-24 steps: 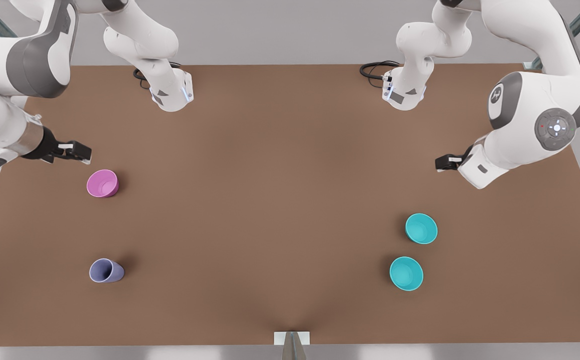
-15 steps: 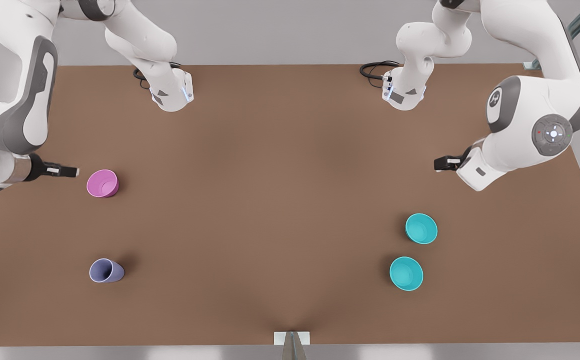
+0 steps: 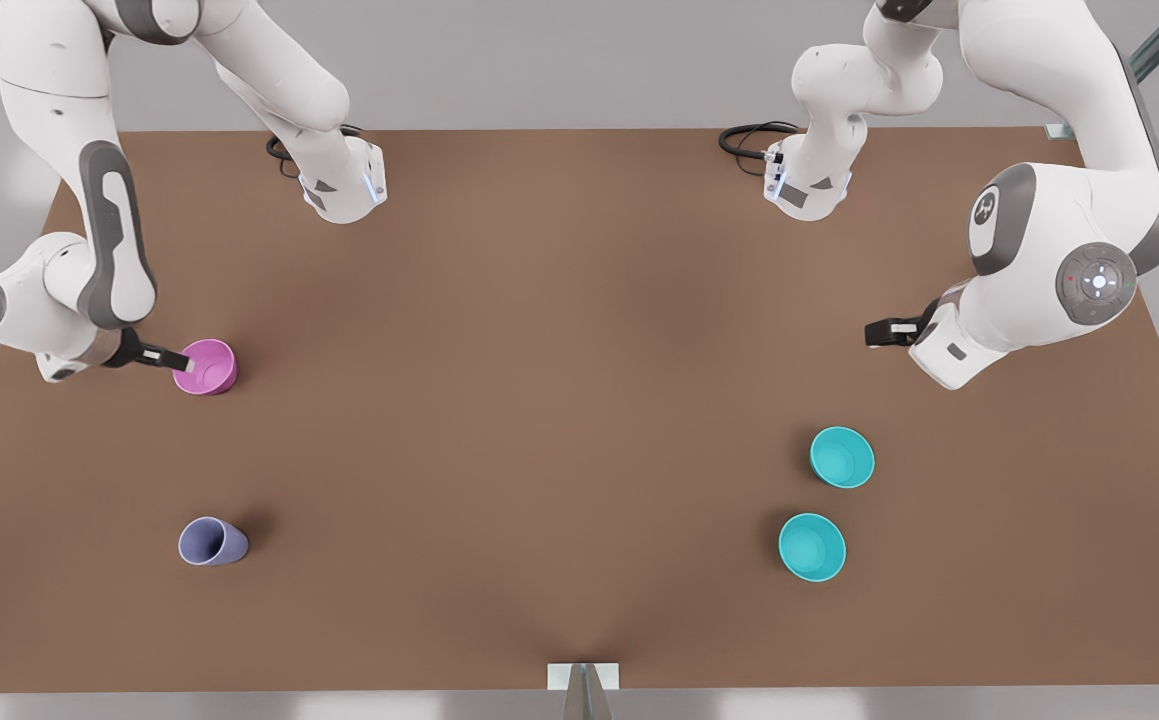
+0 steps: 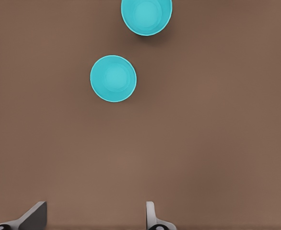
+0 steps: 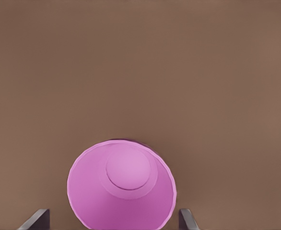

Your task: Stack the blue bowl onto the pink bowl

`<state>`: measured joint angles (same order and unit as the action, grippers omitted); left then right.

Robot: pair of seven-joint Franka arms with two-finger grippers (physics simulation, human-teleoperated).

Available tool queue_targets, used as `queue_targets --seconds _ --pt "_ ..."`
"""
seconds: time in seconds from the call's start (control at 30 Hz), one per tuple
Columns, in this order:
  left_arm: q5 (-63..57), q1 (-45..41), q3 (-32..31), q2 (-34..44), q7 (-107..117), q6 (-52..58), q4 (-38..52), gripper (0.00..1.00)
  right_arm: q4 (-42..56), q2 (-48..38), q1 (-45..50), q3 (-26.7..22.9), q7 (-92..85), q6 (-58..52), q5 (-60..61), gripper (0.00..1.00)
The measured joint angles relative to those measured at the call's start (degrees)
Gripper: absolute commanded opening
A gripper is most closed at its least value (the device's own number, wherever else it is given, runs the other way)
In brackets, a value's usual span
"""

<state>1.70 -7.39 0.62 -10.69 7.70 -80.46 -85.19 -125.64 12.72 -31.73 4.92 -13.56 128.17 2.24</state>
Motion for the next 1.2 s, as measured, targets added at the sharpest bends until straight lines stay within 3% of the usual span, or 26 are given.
queue_targets --seconds 0.53,0.57,0.63,0.67,0.73,1.03,1.13,1.2 --pt "0.0 0.1 0.0 -0.4 0.4 0.0 0.0 1.00 -1.0 9.2 -3.9 0.2 -7.4 8.6 1.9 0.98" --pt "0.0 0.1 0.0 -0.4 0.5 0.0 0.0 1.00 -1.0 9.3 -4.0 0.2 -7.9 8.6 2.2 0.93" --pt "0.0 0.1 0.0 -0.4 0.5 0.0 0.0 1.00 -1.0 9.4 -4.0 0.2 -8.8 8.6 2.7 0.46" --pt "0.0 0.1 0.0 -0.4 0.5 0.0 0.0 1.00 -1.0 9.5 -4.0 0.3 -9.3 8.6 3.0 0.32" --pt "0.0 0.1 0.0 -0.4 0.5 0.0 0.0 1.00 -1.0 9.5 -4.0 0.3 -10.7 8.4 4.0 0.21" --pt "0.0 0.5 0.0 -0.4 0.6 0.1 0.0 1.00 1.4 5.5 -1.2 4.1 -14.5 1.1 13.0 0.21" --pt "0.0 0.6 0.0 -0.4 0.6 0.1 0.0 1.00 1.7 3.2 10.8 4.5 -14.7 -1.9 22.6 0.21" --pt "0.0 0.8 0.0 -1.0 0.6 0.1 0.0 1.00 4.6 4.4 25.2 4.5 -12.6 -1.3 28.8 0.21"
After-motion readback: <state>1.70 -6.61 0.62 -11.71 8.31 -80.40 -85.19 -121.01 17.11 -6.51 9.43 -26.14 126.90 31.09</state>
